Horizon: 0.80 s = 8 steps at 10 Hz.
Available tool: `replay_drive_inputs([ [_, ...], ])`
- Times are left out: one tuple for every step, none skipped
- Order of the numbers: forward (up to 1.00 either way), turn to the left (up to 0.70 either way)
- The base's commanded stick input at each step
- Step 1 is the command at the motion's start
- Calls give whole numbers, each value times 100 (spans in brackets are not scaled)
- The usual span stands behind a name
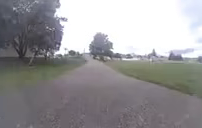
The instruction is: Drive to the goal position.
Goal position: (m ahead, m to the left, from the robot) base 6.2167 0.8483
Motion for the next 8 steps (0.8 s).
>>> replay_drive_inputs([
  [100,0],
  [100,0],
  [100,0],
  [100,0],
  [100,0],
  [100,-27],
  [100,-27],
  [100,-27],
])
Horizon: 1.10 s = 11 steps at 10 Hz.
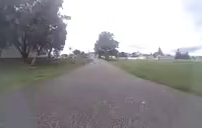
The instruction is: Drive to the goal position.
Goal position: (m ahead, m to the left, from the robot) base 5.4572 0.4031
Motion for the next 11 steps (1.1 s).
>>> replay_drive_inputs([
  [100,0],
  [100,0],
  [100,0],
  [100,0],
  [100,-27],
  [100,-27],
  [100,-27],
  [100,-25],
  [100,-16],
  [100,-8],
  [100,0],
])
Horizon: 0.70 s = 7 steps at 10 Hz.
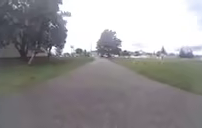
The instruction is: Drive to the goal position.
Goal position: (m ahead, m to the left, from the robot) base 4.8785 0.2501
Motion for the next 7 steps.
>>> replay_drive_inputs([
  [100,0],
  [100,0],
  [100,0],
  [100,-5],
  [100,-13],
  [100,-21],
  [100,0],
])
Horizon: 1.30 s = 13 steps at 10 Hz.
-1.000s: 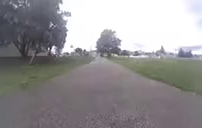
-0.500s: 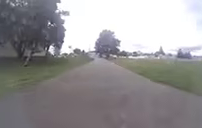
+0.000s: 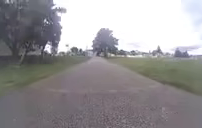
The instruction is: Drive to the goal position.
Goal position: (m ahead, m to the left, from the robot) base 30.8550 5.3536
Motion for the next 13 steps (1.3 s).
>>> replay_drive_inputs([
  [100,0],
  [100,0],
  [100,0],
  [100,0],
  [100,0],
  [100,0],
  [100,-27],
  [100,-27],
  [100,-27],
  [100,-27],
  [100,-19],
  [100,-12],
  [100,-4],
])
